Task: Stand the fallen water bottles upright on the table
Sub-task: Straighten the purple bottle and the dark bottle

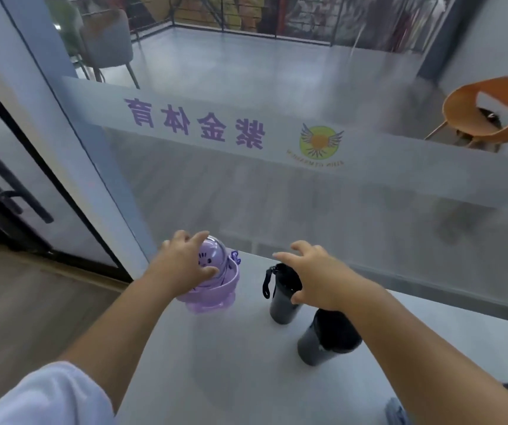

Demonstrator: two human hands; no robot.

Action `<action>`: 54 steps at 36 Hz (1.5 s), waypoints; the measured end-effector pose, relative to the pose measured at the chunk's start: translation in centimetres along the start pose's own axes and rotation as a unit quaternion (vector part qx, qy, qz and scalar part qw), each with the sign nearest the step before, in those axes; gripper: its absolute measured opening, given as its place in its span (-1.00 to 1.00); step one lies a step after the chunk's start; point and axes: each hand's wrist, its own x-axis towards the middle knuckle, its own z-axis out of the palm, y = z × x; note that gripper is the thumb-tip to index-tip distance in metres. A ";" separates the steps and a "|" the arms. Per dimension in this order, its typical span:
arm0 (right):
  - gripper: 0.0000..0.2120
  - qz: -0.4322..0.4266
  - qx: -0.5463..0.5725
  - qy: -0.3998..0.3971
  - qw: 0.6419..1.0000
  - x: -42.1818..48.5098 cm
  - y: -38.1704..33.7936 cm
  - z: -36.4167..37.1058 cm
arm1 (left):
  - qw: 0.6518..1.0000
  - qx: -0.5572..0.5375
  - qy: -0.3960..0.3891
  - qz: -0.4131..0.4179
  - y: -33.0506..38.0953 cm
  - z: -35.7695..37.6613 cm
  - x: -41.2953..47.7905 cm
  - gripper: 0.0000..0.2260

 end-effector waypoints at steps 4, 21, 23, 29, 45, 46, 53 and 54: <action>-0.34 0.002 -0.003 -0.024 1.000 0.9 -0.3 0.6 | 0.999 0.009 -0.042 0.013 -0.2 -0.1 1.4 -0.28; -0.51 0.119 0.044 0.072 0.989 3.0 -1.2 1.3 | 0.989 0.012 -0.076 0.123 0.2 -0.5 5.2 -0.27; -0.56 0.135 0.045 0.082 0.986 3.2 -1.2 1.2 | 0.988 0.010 -0.081 0.133 0.6 -0.7 5.9 -0.27; -0.63 0.167 0.052 0.100 0.980 4.4 -1.1 0.7 | 0.985 -0.001 -0.076 0.155 1.3 -0.9 7.9 -0.29; -0.47 0.225 0.055 0.118 0.966 7.3 -1.2 -0.4 | 0.982 -0.030 -0.063 0.174 1.2 -0.7 9.5 -0.29; -0.46 0.226 0.054 0.117 0.966 7.4 -1.2 -0.5 | 0.982 -0.035 -0.063 0.173 1.1 -0.7 9.4 -0.29; -0.37 0.233 0.048 0.102 0.966 7.4 -1.4 -0.6 | 0.982 -0.057 -0.054 0.170 1.0 -0.9 9.2 -0.28; -0.35 0.233 0.049 0.098 0.966 7.4 -1.4 -0.7 | 0.982 -0.052 -0.054 0.172 1.0 -0.9 9.1 -0.28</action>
